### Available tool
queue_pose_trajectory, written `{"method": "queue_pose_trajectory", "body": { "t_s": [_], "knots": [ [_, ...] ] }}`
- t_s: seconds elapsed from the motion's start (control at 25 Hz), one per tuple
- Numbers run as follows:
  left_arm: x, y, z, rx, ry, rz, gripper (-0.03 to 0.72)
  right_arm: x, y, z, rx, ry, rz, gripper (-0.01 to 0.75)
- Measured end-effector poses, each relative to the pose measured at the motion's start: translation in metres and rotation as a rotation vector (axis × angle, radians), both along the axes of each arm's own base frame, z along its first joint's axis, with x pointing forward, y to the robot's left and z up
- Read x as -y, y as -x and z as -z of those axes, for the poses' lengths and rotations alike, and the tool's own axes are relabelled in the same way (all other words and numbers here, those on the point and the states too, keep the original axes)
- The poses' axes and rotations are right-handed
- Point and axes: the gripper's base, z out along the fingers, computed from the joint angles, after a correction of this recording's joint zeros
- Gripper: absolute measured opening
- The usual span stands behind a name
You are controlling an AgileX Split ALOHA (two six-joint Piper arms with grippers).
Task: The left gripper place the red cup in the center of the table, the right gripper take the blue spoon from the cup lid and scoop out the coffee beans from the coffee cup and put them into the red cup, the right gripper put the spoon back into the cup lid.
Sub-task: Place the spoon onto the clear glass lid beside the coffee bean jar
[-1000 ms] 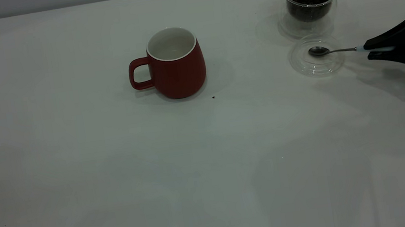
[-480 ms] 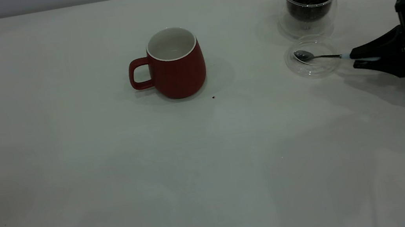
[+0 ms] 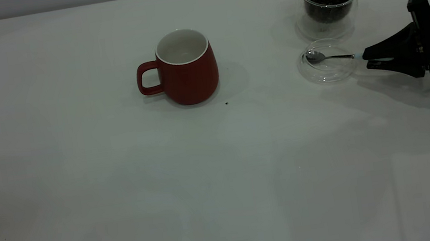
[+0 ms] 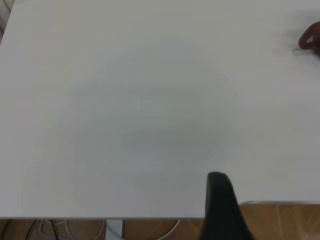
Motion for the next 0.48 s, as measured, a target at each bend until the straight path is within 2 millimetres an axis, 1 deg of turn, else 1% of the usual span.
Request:
{"method": "queue_pose_trajectory", "body": {
  "t_s": [0.36,0.48],
  "knots": [
    [0.0,0.0,0.0,0.0,-0.001,0.001,0.534,-0.0011,0.002,0.0034,-0.007,-0.015,-0.001,0.104],
    [0.0,0.0,0.0,0.0,-0.001,0.001,0.534,-0.0011,0.002,0.0034,-0.007,-0.014,-0.001,0.117]
  ]
}}
